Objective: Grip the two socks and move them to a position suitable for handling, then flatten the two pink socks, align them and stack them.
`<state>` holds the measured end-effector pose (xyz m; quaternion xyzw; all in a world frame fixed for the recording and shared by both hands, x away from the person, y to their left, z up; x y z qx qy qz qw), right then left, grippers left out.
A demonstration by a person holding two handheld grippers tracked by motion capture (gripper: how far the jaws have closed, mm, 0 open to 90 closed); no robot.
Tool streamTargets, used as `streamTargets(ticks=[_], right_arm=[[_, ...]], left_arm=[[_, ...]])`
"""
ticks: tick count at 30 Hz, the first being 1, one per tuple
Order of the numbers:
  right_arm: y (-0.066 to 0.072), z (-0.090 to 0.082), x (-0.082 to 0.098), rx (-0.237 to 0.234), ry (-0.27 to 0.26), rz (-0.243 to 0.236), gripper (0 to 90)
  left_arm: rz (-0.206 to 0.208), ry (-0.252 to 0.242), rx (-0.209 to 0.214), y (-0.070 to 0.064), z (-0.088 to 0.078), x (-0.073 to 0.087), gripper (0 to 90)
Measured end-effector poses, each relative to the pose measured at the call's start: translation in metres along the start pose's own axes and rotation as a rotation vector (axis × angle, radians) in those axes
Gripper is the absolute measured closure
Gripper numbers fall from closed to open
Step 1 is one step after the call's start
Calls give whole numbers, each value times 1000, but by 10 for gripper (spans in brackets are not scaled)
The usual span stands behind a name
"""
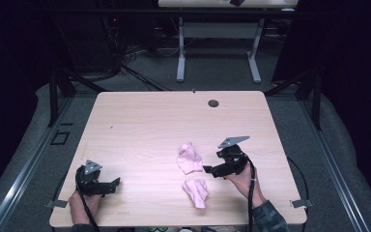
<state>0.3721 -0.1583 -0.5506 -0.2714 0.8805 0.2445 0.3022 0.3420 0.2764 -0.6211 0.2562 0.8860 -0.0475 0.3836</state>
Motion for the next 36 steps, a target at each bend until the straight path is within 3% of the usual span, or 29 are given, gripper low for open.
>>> streamTargets(ticks=[7, 13, 16, 17, 22, 23, 27, 28, 32, 33, 34, 36], right_arm=[[8, -14, 19, -14, -6, -11, 163], [16, -15, 31, -25, -4, -9, 160], [21, -14, 35, -20, -9, -9, 158], [22, -14, 36, -17, -2, -10, 160], [30, -12, 42, -18, 14, -16, 210], [31, -12, 42, -18, 9, -20, 229], [36, -12, 44, -16, 17, -21, 297], [38, -11, 45, -22, 19, -22, 307], [45, -6, 48, -27, 39, -22, 386], [47, -3, 49, -34, 46, -19, 405], [49, -1, 50, -37, 58, -24, 425], [51, 2, 51, -40, 67, -23, 440]], left_arm=[[-1, 1, -2, -2, 0, -1, 1], [-9, 4, -3, -3, 1, -2, 0], [-8, 18, -3, -5, 2, -4, 0], [-10, 45, 2, -7, 1, -6, 0], [-25, -5, 60, -17, -5, -13, 3], [-13, -39, 78, -23, -9, -19, 5], [11, -90, 113, -34, -15, -30, 28], [36, -127, 143, -45, -19, -40, 39], [83, -155, 203, -66, -18, -52, 65], [83, -155, 203, -66, -18, -52, 73], [111, -161, 245, -79, -15, -58, 86], [115, -162, 255, -84, -13, -59, 106]])
Point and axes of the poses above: each handheld gripper's, and its own axes: z roughly forward along the jaws, x roughly out of its underside, y roughly to its left, the point moved 4 cm from there along z, roughly forward along the jaws, and after that the axes turned 9 degrees about z, right-handed, at the moved point
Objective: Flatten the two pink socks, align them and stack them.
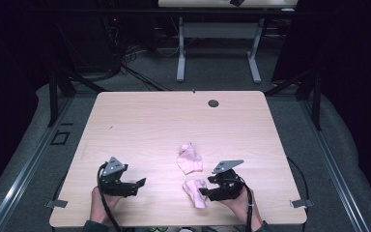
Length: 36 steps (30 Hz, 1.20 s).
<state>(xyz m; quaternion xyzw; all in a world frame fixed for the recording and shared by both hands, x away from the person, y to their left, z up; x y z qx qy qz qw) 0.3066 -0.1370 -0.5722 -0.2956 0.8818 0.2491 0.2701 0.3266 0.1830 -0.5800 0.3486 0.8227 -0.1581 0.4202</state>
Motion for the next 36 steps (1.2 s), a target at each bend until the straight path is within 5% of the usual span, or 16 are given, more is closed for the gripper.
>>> streamTargets(ticks=[3, 7, 12, 18, 26, 32, 36], right_arm=[[3, 9, 2, -14, 27, 6, 512], [3, 18, 5, -20, 64, 13, 568], [0, 27, 9, -23, 97, 11, 685], [1, 27, 10, -30, 65, -7, 829], [7, 7, 3, -25, -5, -53, 848], [5, -2, -3, -7, -31, -87, 851], [3, -10, -8, 7, -58, -76, 851]], left_arm=[[38, 0, 89, -19, 17, -9, 151], [73, 6, 147, -34, 28, -16, 243], [167, 33, 249, -61, 50, -27, 319], [218, 43, 317, -72, 64, -35, 400], [214, 7, 450, -81, 80, -47, 434], [233, 11, 490, -89, 90, -50, 460], [246, -1, 431, -95, 87, -52, 369]])
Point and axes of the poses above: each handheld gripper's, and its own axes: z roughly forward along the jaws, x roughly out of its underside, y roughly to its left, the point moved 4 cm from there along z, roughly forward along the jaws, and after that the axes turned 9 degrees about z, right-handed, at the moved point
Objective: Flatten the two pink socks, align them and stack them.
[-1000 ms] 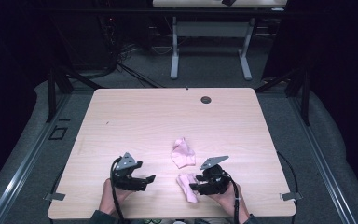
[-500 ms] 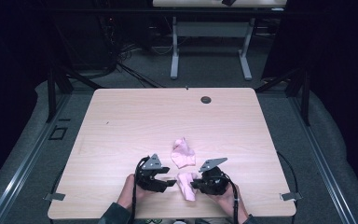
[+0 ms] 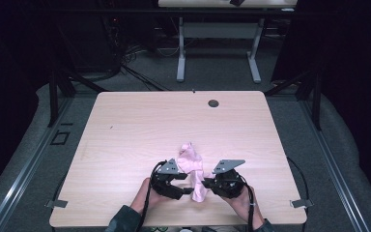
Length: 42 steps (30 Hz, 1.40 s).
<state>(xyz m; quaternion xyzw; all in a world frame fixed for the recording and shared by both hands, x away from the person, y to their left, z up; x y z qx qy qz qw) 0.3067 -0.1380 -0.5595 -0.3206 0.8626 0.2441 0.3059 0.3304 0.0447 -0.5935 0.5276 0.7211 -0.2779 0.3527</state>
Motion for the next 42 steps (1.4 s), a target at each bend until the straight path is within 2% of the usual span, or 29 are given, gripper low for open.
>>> streamTargets(ticks=[3, 5, 6, 7, 10, 13, 14, 16, 17, 18, 19, 21, 22, 23, 25, 27, 28, 29, 30, 31, 33, 34, 35, 36, 38, 39, 40, 41, 42], right_arm=[[0, -6, -6, 2, -28, 10, 851], [0, -8, -9, -3, -32, 9, 851], [1, -12, -15, 0, -55, 15, 851], [2, -13, -17, -3, -62, 18, 851], [4, -17, -26, -5, -83, 19, 851], [7, -20, -33, -13, -101, 13, 851], [8, -22, -36, -17, -106, 9, 851], [11, -24, -41, -27, -117, 6, 851], [12, -25, -43, -34, -122, 5, 852], [12, -25, -44, -40, -126, 7, 851], [13, -26, -46, -50, -127, 7, 852], [14, -26, -47, -52, -133, 5, 851], [14, -25, -48, -53, -131, 5, 851], [14, -25, -47, -54, -130, 6, 851], [13, -26, -46, -55, -126, 12, 851], [10, -27, -43, -56, -122, 25, 851], [10, -27, -43, -56, -122, 25, 851], [8, -27, -41, -58, -115, 32, 850], [5, -25, -37, -66, -104, 49, 850], [2, -22, -33, -63, -79, 62, 849], [-4, -17, -25, -57, -35, 83, 847], [-13, -11, -16, -38, 12, 108, 845], [-17, -9, -12, -29, 32, 118, 843], [-23, -5, -7, -12, 55, 132, 840], [-33, 0, 2, 16, 93, 148, 787], [-38, 2, 6, 26, 115, 153, 741], [-42, 3, 10, 50, 120, 160, 709], [-42, 3, 10, 50, 120, 160, 709], [-46, 1, 15, 63, 102, 174, 646]], left_arm=[[30, -33, -37, -10, -5, -3, 320], [34, -47, -43, -14, -6, -3, 299], [37, -61, -60, -21, -8, -2, 286], [37, -61, -60, -21, -8, -2, 286], [62, -68, -136, -35, -6, 1, 279], [60, -85, -196, -37, -3, 0, 284], [43, -93, -228, -35, -2, 0, 298], [31, -114, -229, -33, -2, 0, 377], [16, -134, -267, -29, -2, -1, 419], [16, -134, -267, -29, -2, -1, 484], [11, -151, -301, -25, -5, -2, 556], [13, -156, -330, -22, -10, -2, 704], [14, -149, -367, -20, -13, -2, 764], [16, -144, -375, -19, -17, -2, 823], [24, -126, -426, -17, -28, -3, 875], [65, -80, -468, -20, -37, -6, 878], [65, -80, -468, -20, -37, -6, 878], [111, -40, -495, -25, -42, -9, 878], [140, -6, -502, -30, -42, -12, 877], [150, 13, -499, -32, -41, -13, 874], [176, 69, -468, -38, -34, -12, 859], [175, 101, -427, -41, -23, -7, 816], [168, 120, -403, -42, -17, -4, 783], [161, 137, -399, -42, -13, -1, 738], [127, 135, -376, -40, -12, 2, 607], [104, 120, -381, -38, -15, 4, 542], [80, 96, -366, -37, -18, 5, 509], [80, 96, -366, -37, -18, 5, 485], [34, 76, -384, -30, -27, 7, 442]])
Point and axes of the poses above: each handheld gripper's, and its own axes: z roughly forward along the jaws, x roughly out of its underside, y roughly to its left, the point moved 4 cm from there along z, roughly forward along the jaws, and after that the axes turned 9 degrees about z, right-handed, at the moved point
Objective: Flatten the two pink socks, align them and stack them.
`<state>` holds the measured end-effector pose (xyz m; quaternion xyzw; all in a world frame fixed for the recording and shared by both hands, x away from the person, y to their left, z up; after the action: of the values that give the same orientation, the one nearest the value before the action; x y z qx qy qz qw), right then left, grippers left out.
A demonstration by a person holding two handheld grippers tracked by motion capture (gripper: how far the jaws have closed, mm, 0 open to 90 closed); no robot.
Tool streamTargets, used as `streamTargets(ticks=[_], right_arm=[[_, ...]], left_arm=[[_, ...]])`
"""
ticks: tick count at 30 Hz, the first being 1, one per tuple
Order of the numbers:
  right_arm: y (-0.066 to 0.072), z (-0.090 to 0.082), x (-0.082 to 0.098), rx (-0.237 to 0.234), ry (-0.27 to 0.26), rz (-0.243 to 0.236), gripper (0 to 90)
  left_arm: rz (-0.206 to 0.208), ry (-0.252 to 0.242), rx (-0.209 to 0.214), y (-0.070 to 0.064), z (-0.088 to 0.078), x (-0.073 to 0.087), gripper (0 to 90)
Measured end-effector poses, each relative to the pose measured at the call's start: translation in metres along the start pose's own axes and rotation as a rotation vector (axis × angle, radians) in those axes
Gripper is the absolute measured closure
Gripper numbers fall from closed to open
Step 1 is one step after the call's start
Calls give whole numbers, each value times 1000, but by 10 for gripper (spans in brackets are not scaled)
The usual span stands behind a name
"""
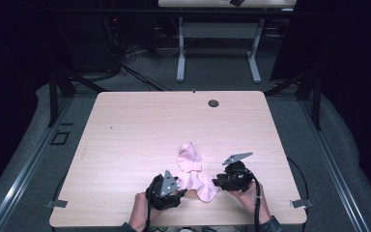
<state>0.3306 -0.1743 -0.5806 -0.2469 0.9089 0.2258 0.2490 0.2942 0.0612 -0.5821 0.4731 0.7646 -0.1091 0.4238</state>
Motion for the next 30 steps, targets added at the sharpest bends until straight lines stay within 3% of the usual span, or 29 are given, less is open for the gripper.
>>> streamTargets(ticks=[3, 6, 9, 12, 18, 26, 30], right_arm=[[1, -3, 2, 6, -19, 5, 627], [5, -3, 4, 18, -17, 0, 601], [9, 1, 7, 53, -1, -6, 594], [11, 10, 13, 84, 10, -7, 610], [12, 15, 16, 109, 10, -38, 699], [13, 17, 17, 75, -8, -50, 828], [13, 14, 17, 31, -13, -36, 839]], left_arm=[[-80, 5, -31, 15, -4, 4, 427], [-121, 57, -47, 25, 2, 5, 427], [-143, 107, -35, 30, 12, 7, 429], [-146, 163, -40, 31, 24, 8, 480], [-120, 206, -41, 29, 30, 9, 598], [-109, 196, -41, 27, 32, 10, 829], [-117, 191, -27, 28, 29, 12, 871]])
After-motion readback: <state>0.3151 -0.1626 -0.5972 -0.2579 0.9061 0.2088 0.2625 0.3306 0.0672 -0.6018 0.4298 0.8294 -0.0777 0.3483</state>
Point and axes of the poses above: each handheld gripper's, and its own axes: z roughly forward along the jaws, x roughly out of its underside, y roughly to its left, the point moved 4 cm from there along z, roughly forward along the jaws, and after that the axes turned 9 degrees about z, right-handed, at the moved point
